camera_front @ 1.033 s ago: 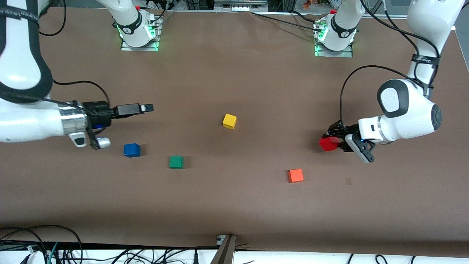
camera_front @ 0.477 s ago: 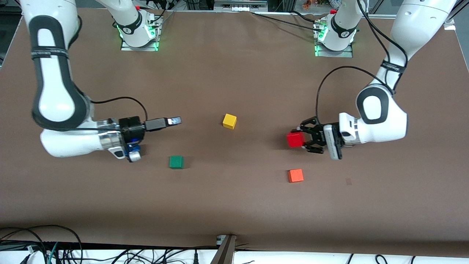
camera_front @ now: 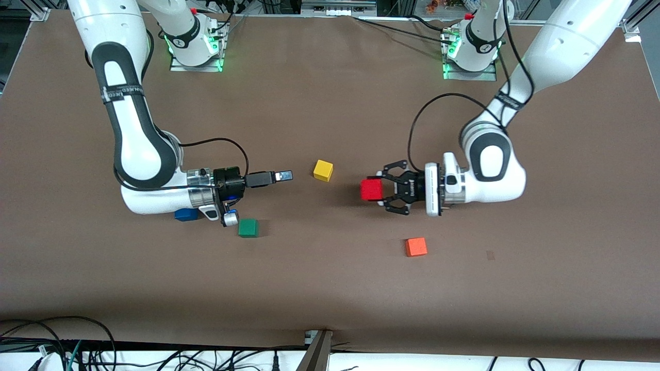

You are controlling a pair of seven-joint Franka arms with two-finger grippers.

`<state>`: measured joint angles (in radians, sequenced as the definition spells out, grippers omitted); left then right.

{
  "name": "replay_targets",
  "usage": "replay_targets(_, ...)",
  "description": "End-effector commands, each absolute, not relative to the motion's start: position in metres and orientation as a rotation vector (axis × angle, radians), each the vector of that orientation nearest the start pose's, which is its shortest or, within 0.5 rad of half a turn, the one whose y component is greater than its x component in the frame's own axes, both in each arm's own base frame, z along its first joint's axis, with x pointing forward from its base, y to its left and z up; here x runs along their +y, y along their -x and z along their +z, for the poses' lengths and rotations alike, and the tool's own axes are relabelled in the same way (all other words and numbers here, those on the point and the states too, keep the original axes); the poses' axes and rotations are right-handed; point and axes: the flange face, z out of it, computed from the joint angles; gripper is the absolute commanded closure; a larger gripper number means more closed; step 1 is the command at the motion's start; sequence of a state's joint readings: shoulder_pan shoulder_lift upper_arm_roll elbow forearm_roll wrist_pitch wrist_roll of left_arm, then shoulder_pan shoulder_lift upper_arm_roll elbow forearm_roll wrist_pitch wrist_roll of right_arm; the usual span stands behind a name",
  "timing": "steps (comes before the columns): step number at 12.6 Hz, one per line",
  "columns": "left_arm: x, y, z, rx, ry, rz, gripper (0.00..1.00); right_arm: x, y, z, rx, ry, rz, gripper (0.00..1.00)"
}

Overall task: Pass red block to right arm, stack on blue
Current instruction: 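Carry the red cube with the left gripper while the right gripper approaches, then close the right gripper on the red cube held by the left gripper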

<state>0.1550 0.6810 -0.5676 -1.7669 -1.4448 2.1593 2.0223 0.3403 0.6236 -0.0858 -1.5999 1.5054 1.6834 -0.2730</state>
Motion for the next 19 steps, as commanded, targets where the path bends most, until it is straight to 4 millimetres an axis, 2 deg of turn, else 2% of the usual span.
replay_targets(1, -0.31, -0.611, 0.244, -1.067, -1.355, 1.158, 1.0, 0.283, -0.619, 0.298, 0.158, 1.709, 0.417, 0.0)
replay_targets(3, -0.334, -0.6, 0.241, -1.074, -1.306, 1.245, 1.0, 0.295, -0.614, 0.291, 0.161, 1.718, 0.392, 0.0)
replay_targets(6, -0.365, -0.583, 0.235, -1.039, -1.292, 1.223, 1.0, 0.297, -0.612, 0.289, 0.134, 1.722, 0.371, 0.0)
replay_targets(7, -0.373, -0.585, 0.239, -1.026, -1.282, 1.235, 1.0, 0.299, -0.61, 0.282, 0.112, 1.725, 0.355, 0.0)
replay_targets(9, -0.387, -0.582, 0.235, -1.003, -1.287, 1.228, 1.0, 0.298, -0.61, 0.278, 0.094, 1.727, 0.338, 0.0)
replay_targets(11, -0.394, -0.581, 0.228, -0.951, -1.298, 1.226, 1.0, 0.299, -0.61, 0.279, 0.094, 1.722, 0.335, 0.0)
replay_targets(17, -0.396, -0.584, 0.232, -0.943, -1.291, 1.237, 1.0, 0.317, -0.605, 0.277, 0.103, 1.734, 0.306, 0.0)
replay_targets(19, -0.406, -0.578, 0.232, -0.933, -1.287, 1.227, 1.0, 0.321, -0.604, 0.277, 0.102, 1.744, 0.302, 0.0)
